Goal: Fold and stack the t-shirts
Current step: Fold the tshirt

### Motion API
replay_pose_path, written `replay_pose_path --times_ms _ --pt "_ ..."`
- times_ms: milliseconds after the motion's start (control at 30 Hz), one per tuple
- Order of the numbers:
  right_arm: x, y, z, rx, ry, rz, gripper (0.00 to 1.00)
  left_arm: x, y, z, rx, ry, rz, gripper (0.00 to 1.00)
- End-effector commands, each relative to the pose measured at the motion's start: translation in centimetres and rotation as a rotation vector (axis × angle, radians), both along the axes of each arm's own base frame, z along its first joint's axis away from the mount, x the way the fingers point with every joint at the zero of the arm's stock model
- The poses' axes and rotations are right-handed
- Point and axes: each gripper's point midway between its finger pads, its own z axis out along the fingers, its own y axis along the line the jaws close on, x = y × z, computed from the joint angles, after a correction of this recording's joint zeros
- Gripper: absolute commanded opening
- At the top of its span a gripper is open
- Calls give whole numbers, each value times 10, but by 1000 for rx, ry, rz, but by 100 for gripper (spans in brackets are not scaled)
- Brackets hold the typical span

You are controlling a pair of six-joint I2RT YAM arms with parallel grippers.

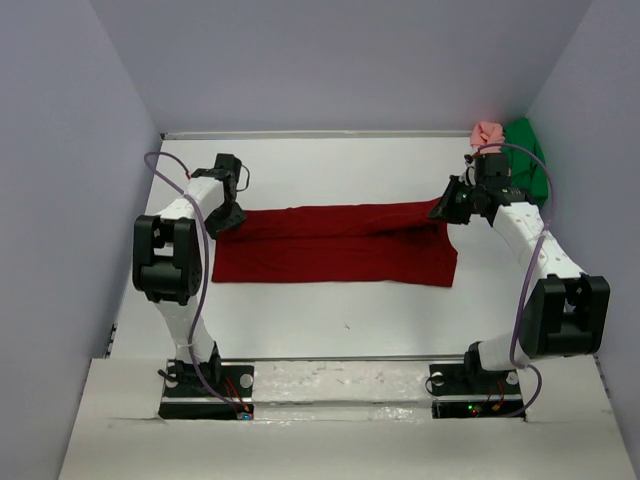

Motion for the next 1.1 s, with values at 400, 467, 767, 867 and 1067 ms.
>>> replay_pose_path --times_ms 400,467,767,867,1067 --pt "12 7 22 17 -89 37 0 41 1 30 -2 -103 -4 41" --pt "12 7 23 17 -94 37 0 41 2 29 4 -98 -5 43" --pt "10 9 23 26 -92 45 0 36 -1 12 -21 -50 -31 53" --pt "10 10 23 33 -90 46 0 37 -4 9 -36 -54 -39 51" --pt "11 10 24 33 -95 51 0 36 -11 1 -77 -44 -56 45"
